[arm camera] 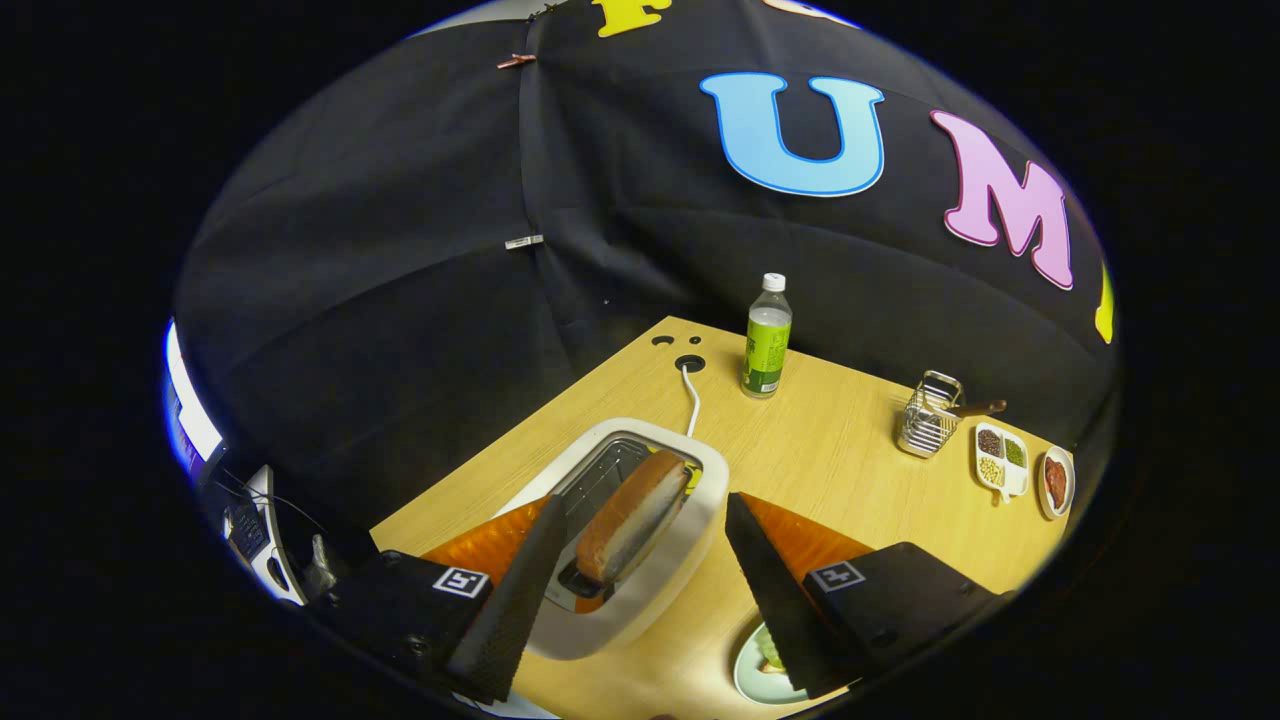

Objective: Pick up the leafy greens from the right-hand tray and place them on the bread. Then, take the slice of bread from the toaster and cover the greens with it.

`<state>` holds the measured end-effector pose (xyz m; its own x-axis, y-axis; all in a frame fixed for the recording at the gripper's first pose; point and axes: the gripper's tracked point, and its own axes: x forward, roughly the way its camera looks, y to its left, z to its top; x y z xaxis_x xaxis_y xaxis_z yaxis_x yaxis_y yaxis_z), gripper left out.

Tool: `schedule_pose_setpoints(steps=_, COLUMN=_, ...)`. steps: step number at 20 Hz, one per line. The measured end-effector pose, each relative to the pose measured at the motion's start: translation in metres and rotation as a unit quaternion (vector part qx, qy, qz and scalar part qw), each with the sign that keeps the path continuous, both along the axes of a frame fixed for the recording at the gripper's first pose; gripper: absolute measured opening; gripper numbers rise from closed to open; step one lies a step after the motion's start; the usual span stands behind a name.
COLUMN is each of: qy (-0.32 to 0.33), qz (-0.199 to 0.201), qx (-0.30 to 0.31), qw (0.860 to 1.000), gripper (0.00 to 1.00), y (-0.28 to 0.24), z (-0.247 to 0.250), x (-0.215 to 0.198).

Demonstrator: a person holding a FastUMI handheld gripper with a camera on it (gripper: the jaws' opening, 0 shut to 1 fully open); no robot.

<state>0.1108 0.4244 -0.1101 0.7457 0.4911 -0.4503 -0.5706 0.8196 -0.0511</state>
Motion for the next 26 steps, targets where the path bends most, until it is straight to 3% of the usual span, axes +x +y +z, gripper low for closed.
schedule_pose_setpoints(steps=10, qy=-0.002, qz=-0.020, qx=-0.028, qw=0.999, gripper=0.97, y=0.022, z=-0.020, x=0.022)
schedule_pose_setpoints(steps=11, qy=0.002, qz=-0.026, qx=-0.023, qw=0.999, gripper=0.93, y=0.022, z=-0.022, x=0.025)
schedule_pose_setpoints(steps=12, qy=0.006, qz=-0.032, qx=-0.019, qw=0.999, gripper=0.74, y=0.022, z=-0.023, x=0.027)
schedule_pose_setpoints(steps=16, qy=0.008, qz=-0.050, qx=-0.018, qw=0.999, gripper=0.54, y=0.016, z=-0.020, x=0.034)
schedule_pose_setpoints(steps=20, qy=0.016, qz=-0.053, qx=-0.024, qw=0.998, gripper=0.27, y=0.015, z=-0.023, x=0.031)
schedule_pose_setpoints(steps=26, qy=0.043, qz=-0.038, qx=0.007, qw=0.998, gripper=0.15, y=0.019, z=-0.016, x=0.022)
